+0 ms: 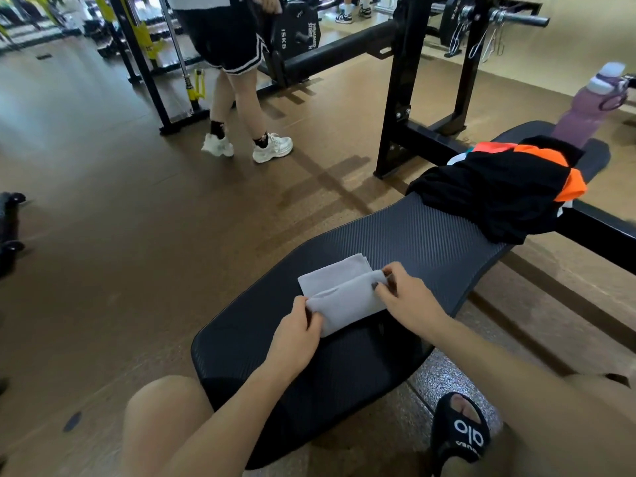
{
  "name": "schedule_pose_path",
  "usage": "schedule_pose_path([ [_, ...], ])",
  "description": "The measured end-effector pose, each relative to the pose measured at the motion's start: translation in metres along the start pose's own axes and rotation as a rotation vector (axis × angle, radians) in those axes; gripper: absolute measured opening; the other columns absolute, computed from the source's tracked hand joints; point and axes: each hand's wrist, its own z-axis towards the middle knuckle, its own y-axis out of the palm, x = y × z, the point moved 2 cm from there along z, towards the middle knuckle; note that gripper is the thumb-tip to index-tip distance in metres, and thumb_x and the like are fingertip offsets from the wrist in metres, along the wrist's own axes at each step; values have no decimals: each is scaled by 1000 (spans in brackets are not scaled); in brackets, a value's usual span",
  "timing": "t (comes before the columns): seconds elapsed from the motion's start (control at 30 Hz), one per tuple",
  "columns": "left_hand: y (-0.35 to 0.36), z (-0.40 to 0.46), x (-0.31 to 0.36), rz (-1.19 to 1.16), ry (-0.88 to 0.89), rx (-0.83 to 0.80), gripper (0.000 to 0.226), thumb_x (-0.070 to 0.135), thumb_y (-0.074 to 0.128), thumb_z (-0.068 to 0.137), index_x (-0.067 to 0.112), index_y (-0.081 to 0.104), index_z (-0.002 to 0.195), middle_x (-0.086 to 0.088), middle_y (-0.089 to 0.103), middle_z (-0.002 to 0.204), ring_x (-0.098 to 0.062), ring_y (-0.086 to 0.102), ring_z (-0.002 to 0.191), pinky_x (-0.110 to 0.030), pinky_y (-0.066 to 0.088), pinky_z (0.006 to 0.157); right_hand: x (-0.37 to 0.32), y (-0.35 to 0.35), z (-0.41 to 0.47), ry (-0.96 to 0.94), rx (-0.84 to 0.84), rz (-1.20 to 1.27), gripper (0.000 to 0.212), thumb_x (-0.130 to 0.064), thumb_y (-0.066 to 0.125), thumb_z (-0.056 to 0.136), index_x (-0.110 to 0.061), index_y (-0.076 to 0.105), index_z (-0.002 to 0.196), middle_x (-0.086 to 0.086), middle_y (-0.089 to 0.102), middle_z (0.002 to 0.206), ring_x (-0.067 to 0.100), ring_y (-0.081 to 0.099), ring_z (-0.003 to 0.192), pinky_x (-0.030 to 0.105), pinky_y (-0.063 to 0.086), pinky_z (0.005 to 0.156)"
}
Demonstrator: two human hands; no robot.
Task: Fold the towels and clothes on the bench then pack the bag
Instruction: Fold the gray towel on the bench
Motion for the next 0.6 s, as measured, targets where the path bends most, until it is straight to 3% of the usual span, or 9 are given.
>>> schedule_pose_path([
  [0.17, 7, 11, -2, 12, -50, 61, 9, 33, 41, 105, 24, 42, 107, 1, 63, 88, -13, 60, 69, -28, 43, 54, 4, 11, 16, 62, -7, -54, 22, -44, 47, 101, -22, 47, 99, -2, 61, 83, 13, 57, 72, 30, 39, 55],
  [0.33, 9, 18, -6, 99, 5, 123, 24, 30, 43, 105, 21, 37, 127, 3, 48, 115, -11, 59, 82, -35, 54, 67, 5, 21, 21, 65, 40, -144, 24, -43, 44, 102, -20, 43, 95, -4, 59, 78, 20, 58, 73, 36, 38, 60],
  [0.43, 11, 20, -5, 166, 51, 116, 31, 24, 44, 105, 20, 35, 134, -5, 44, 123, -21, 61, 84, -34, 51, 65, 1, 23, 20, 34, 62, -212, 22, -39, 42, 103, -17, 43, 100, 0, 60, 82, 24, 59, 75, 36, 37, 69],
  [0.53, 13, 20, -1, 444, 121, 99, 37, 19, 43, 103, 23, 35, 139, -9, 37, 125, -25, 55, 82, -34, 44, 69, -4, 26, 19, -13, 112, -302, 17, -31, 44, 103, -16, 45, 110, 3, 56, 98, 26, 57, 79, 37, 37, 68],
  [0.6, 12, 22, 2, 689, 259, 153, 41, 17, 56, 93, 24, 42, 132, -7, 39, 126, -23, 50, 87, -32, 41, 74, -7, 26, 18, -174, 189, -495, 22, -19, 57, 95, -15, 49, 115, 4, 49, 103, 26, 53, 81, 37, 40, 69],
])
